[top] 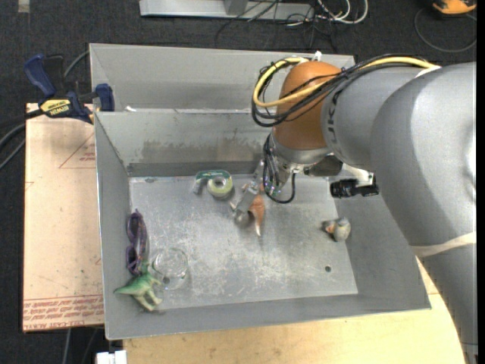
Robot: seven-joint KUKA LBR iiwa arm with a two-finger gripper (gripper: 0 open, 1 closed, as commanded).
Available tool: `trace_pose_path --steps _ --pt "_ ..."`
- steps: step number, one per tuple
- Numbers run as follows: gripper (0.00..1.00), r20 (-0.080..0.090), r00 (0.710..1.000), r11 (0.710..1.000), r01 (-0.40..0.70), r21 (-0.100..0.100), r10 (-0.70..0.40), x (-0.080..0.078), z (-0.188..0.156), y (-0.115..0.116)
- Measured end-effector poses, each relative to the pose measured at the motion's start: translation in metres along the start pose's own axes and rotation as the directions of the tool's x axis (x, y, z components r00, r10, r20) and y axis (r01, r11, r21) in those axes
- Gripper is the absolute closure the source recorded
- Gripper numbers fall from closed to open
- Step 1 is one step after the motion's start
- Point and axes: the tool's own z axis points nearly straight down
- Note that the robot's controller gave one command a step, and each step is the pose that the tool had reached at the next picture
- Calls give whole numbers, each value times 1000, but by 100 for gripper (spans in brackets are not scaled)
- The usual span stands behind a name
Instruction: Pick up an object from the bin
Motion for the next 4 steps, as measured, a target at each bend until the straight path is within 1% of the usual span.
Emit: trace_pose_path --steps 1,2,3,4 --pt "0 3 941 941 337 -1 -337 -13 2 -10" --pt "0 0 952 952 307 -1 -307 -15 2 -10" --pt "0 5 851 851 525 -1 -525 -19 3 -30" --pt "100 5 834 834 552 -3 -552 -16 3 -21"
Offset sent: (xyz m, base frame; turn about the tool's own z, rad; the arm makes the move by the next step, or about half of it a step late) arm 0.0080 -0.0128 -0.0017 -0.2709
